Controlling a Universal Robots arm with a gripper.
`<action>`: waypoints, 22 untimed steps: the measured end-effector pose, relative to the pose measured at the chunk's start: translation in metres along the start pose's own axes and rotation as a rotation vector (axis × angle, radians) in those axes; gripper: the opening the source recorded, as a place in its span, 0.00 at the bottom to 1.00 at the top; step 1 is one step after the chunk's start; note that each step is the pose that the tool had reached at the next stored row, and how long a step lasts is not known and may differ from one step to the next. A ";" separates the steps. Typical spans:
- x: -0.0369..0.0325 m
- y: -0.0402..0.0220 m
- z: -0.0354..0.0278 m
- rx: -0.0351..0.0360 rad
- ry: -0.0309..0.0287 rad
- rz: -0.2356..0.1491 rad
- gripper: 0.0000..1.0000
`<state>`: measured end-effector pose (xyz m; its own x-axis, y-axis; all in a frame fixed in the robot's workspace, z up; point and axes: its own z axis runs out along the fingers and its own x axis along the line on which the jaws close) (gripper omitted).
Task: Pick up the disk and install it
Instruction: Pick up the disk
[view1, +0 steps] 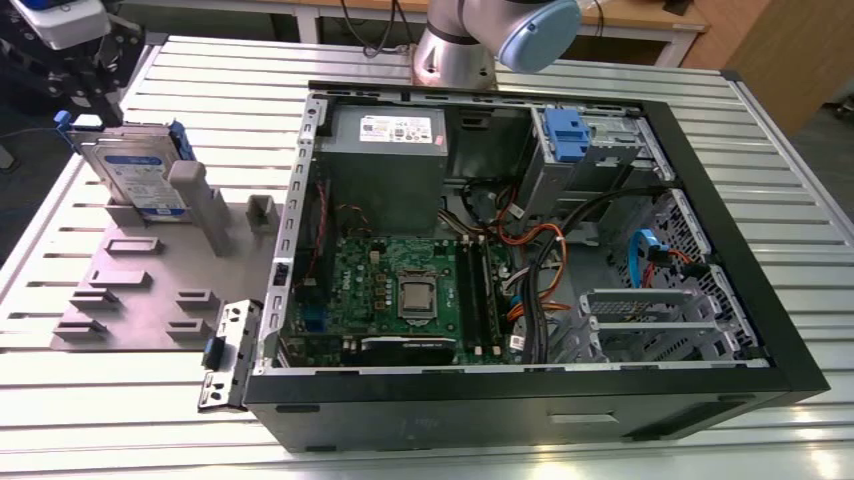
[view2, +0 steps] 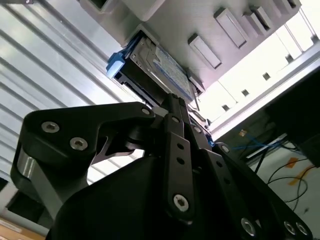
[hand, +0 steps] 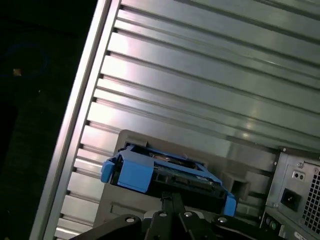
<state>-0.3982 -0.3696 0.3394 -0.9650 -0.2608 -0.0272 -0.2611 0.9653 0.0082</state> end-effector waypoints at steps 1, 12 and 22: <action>0.0000 0.0000 0.0000 -0.0005 0.0001 -0.019 0.11; 0.0000 0.0000 0.0000 -0.0059 0.0019 -0.217 0.11; 0.0000 0.0000 0.0001 -0.0109 0.0033 -0.400 0.11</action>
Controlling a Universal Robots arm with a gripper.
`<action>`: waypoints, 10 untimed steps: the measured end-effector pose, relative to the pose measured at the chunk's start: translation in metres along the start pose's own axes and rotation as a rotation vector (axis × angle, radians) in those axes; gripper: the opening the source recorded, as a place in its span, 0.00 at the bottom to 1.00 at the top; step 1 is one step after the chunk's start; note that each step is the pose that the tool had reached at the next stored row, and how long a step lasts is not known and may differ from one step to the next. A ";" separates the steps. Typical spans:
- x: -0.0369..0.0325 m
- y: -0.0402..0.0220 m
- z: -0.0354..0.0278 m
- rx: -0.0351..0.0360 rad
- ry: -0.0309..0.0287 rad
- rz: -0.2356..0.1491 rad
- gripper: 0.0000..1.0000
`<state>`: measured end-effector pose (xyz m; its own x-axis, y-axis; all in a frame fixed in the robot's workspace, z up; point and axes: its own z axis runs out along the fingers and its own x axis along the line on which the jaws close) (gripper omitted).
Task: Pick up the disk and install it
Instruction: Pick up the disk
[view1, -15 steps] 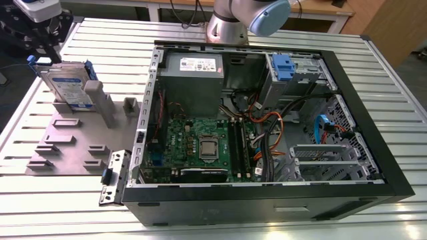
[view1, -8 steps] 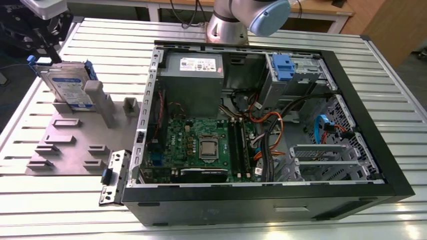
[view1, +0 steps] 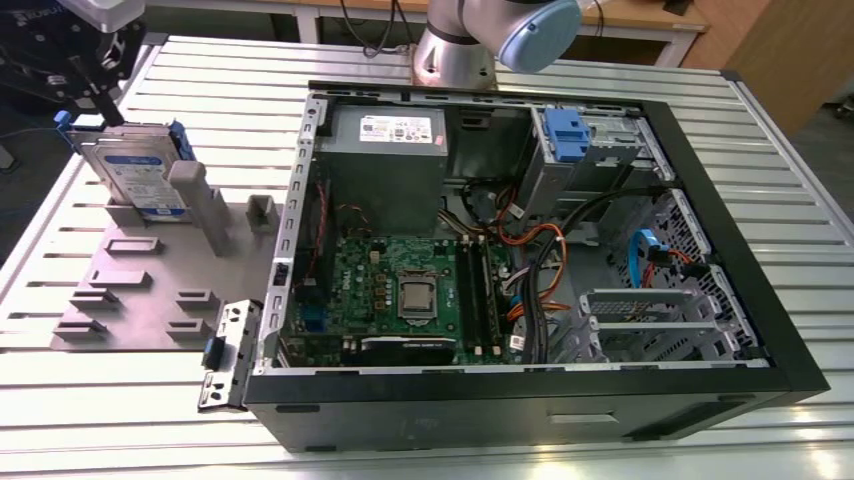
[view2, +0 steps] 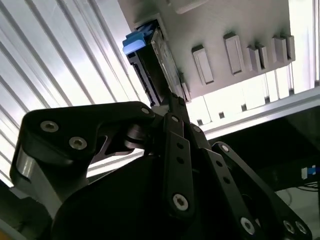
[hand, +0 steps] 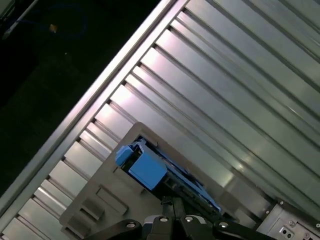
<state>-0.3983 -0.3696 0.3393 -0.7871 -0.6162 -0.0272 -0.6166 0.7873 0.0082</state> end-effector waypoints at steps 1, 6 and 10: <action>0.0000 0.0000 0.0000 -0.0005 0.0002 -0.018 0.11; 0.0000 0.0000 0.0002 -0.0030 0.0009 -0.109 0.11; 0.0000 0.0000 0.0003 -0.0049 0.0015 -0.181 0.11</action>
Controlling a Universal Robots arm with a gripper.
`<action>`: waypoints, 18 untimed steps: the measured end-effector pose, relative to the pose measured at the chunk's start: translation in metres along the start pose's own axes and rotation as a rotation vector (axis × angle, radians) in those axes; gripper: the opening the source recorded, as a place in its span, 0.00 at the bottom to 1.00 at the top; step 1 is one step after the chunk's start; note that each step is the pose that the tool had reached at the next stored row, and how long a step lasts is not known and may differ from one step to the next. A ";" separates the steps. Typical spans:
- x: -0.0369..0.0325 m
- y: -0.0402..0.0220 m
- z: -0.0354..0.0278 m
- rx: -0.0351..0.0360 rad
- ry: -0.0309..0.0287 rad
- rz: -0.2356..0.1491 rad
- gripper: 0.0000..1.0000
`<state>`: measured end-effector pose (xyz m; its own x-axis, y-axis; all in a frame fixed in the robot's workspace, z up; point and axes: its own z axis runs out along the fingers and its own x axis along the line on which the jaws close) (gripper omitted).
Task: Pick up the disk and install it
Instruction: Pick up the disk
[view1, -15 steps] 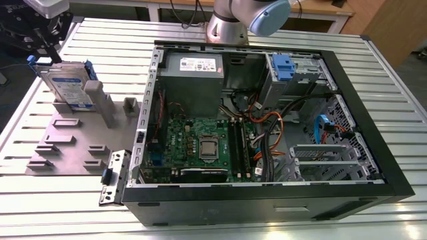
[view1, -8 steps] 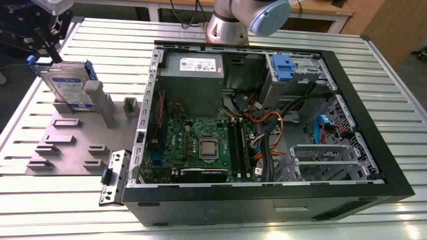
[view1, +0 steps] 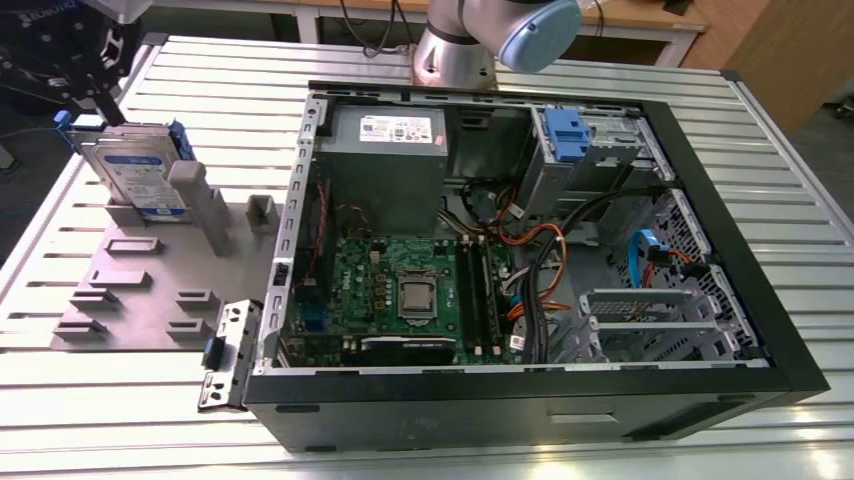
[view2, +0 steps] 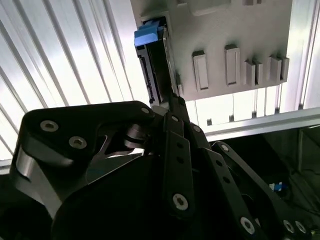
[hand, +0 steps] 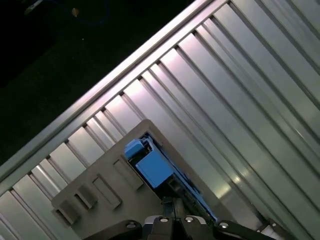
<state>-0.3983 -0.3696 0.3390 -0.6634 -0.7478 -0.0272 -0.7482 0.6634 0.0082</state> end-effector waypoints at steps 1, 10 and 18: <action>0.0000 0.0000 0.0001 -0.0005 0.0001 -0.018 0.11; 0.0000 0.0000 0.0007 -0.0049 0.0015 -0.182 0.11; 0.0000 0.0000 0.0015 -0.0089 0.0027 -0.328 0.11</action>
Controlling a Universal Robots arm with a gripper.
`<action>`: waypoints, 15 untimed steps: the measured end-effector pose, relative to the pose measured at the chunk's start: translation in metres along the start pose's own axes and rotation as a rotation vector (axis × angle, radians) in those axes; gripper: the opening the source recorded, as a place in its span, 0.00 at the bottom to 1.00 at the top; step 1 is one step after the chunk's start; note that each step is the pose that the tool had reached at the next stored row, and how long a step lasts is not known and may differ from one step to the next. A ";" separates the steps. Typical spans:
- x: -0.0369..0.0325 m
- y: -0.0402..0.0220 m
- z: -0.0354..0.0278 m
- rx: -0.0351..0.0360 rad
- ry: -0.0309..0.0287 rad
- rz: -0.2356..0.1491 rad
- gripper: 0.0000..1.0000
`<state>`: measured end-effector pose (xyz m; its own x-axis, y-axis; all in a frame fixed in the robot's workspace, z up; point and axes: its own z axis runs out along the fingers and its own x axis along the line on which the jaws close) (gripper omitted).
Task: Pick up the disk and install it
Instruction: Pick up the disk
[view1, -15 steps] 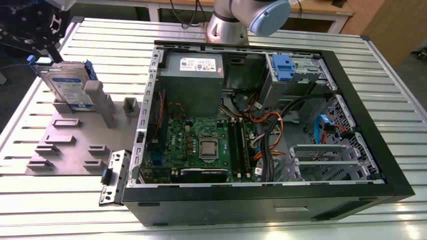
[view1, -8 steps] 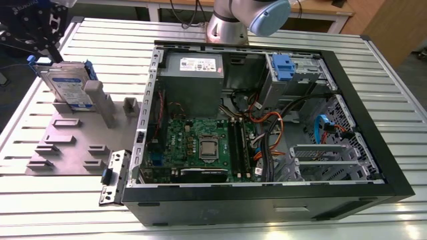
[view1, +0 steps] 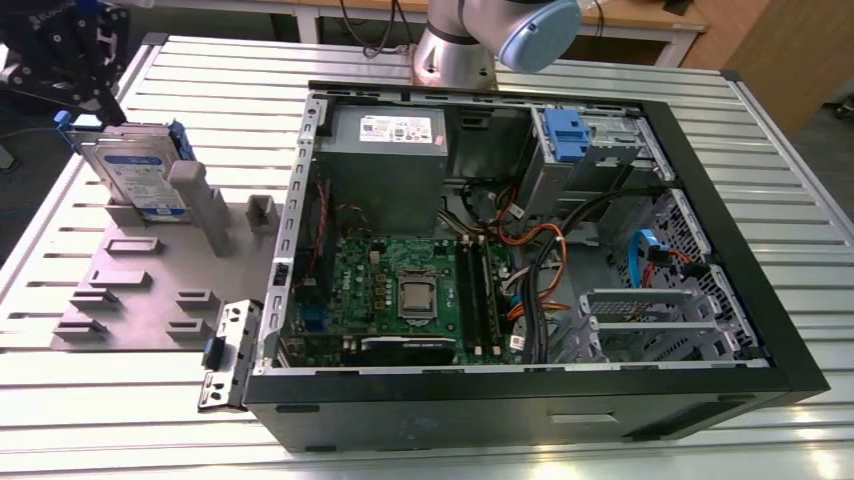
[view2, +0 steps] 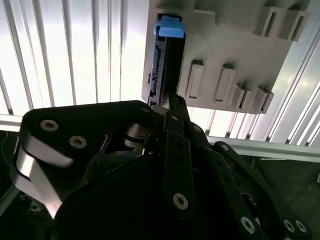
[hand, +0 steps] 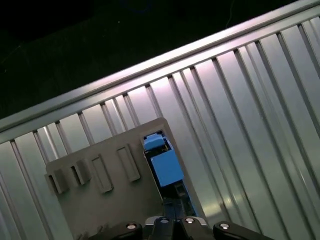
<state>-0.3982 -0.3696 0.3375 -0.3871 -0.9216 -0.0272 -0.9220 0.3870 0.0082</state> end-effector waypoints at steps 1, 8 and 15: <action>0.0000 0.0000 0.0001 -0.0005 0.0002 -0.018 0.11; 0.0000 0.0000 0.0009 -0.0040 0.0012 -0.144 0.11; 0.0001 -0.0001 0.0022 -0.0089 -0.0040 -0.256 0.11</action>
<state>-0.3982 -0.3697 0.3353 -0.1409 -0.9895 -0.0335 -0.9900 0.1406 0.0093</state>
